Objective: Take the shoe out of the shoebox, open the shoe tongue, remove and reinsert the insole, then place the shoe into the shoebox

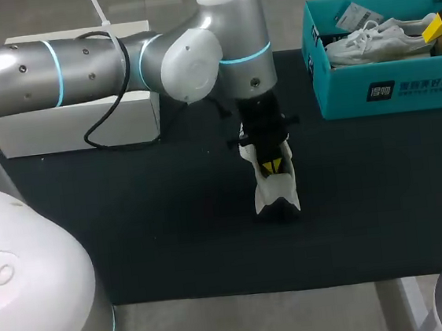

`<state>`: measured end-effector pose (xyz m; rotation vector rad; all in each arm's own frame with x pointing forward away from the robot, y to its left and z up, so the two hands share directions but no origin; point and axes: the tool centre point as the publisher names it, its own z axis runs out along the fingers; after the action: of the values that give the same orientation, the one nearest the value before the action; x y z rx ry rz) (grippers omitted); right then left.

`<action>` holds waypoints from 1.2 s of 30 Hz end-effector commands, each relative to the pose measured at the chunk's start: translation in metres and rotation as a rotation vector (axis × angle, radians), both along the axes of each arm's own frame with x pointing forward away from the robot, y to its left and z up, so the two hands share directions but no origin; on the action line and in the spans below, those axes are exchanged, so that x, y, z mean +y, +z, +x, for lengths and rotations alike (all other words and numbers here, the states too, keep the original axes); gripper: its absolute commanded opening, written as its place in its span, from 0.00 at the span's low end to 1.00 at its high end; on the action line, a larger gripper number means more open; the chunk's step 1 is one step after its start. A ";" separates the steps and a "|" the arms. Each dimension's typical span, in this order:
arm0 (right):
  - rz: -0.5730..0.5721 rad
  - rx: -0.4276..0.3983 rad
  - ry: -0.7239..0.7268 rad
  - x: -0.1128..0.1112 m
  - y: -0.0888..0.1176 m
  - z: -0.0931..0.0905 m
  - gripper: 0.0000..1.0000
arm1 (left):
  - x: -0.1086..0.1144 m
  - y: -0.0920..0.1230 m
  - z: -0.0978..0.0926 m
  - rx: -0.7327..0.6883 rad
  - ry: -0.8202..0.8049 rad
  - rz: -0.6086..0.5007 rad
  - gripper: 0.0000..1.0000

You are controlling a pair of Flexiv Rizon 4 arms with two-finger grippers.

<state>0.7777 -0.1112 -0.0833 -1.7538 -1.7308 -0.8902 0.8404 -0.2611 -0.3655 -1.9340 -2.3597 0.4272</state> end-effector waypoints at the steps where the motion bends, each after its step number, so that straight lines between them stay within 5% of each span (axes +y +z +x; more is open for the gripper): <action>1: -0.002 0.002 0.001 0.000 0.000 0.001 1.00 | 0.013 0.012 0.000 -0.017 0.000 0.028 0.00; 12: -0.002 0.002 0.001 0.000 0.000 0.001 1.00 | 0.018 -0.008 -0.012 0.016 -0.038 0.080 0.00; 26: -0.002 0.002 0.001 0.000 0.000 0.001 1.00 | -0.003 -0.032 -0.029 0.073 -0.076 0.070 0.00; 31: -0.002 0.002 0.001 0.000 0.000 0.001 1.00 | 0.003 -0.013 -0.026 0.046 -0.066 0.073 0.00; 36: -0.002 0.002 0.001 0.000 0.000 0.001 1.00 | 0.003 0.012 -0.004 -0.016 -0.018 0.028 0.00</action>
<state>0.7777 -0.1112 -0.0833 -1.7538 -1.7308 -0.8902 0.8370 -0.2707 -0.3718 -1.9447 -2.3197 0.3830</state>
